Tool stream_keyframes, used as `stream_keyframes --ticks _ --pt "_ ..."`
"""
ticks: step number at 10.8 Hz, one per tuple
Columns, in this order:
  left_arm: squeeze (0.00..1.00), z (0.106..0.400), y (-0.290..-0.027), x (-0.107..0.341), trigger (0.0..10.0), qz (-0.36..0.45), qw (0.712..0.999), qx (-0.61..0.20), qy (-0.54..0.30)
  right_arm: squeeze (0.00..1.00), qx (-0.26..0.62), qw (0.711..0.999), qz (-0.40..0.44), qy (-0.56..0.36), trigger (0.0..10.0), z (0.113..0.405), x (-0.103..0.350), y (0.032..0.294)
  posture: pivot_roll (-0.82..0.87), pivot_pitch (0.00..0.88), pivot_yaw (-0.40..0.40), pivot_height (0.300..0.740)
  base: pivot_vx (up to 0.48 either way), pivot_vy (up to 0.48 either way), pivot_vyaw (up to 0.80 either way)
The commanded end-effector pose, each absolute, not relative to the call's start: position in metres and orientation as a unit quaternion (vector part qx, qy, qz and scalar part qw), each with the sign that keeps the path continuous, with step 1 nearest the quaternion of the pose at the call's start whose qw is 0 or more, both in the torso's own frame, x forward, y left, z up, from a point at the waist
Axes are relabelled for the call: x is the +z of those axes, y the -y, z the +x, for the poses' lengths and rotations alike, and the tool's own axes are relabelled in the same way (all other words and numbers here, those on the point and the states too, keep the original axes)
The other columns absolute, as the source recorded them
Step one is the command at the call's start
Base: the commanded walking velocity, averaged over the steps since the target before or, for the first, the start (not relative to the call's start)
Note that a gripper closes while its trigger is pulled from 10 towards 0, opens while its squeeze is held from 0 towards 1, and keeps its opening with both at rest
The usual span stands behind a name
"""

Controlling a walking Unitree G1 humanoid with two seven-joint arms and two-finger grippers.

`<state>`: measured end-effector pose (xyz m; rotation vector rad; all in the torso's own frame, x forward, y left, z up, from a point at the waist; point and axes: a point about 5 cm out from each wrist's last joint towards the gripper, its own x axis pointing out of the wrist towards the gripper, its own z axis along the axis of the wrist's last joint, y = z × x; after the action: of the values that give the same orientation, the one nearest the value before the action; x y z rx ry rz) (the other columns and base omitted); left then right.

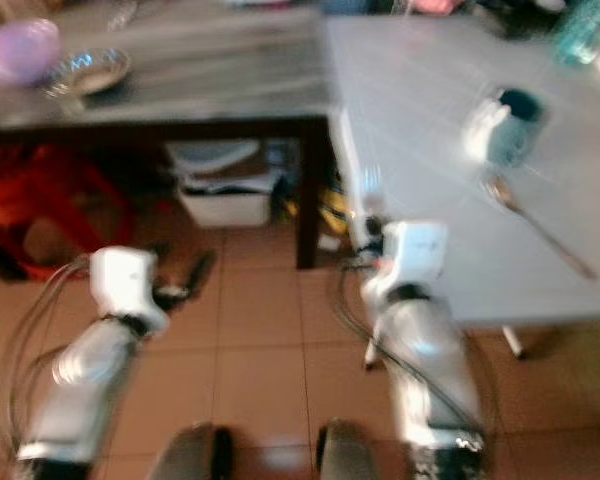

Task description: Setting the table

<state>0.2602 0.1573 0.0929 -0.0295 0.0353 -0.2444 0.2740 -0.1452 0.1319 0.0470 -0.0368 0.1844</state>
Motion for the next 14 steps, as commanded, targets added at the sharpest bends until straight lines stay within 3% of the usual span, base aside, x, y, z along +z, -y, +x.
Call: stream_keyframes --ticks 1,4,12,14 --pt "0.0 0.259 -0.155 0.091 10.0 -0.014 0.992 -0.121 -0.019 0.0 0.08 0.997 0.02 0.01 10.0 0.273 0.128 0.153 -0.08 0.16 0.033 0.74 0.0 0.469 0.0" --pt "0.0 0.259 -0.151 0.093 10.0 -0.018 0.992 -0.126 -0.01 0.0 0.074 0.997 0.018 0.02 10.0 0.275 0.132 0.153 -0.09 0.154 0.038 0.74 0.241 0.351 0.0" --pt "0.0 0.264 -0.142 0.102 10.0 -0.038 0.99 -0.133 0.01 0.0 0.076 0.996 0.002 0.046 10.0 0.282 0.143 0.153 -0.09 0.158 0.044 0.74 0.466 0.0 0.0" --pt "0.0 0.266 -0.142 0.104 10.0 -0.035 0.991 -0.128 0.014 0.0 0.073 0.996 0.003 0.048 10.0 0.283 0.144 0.152 -0.09 0.157 0.047 0.74 0.388 0.283 0.74"
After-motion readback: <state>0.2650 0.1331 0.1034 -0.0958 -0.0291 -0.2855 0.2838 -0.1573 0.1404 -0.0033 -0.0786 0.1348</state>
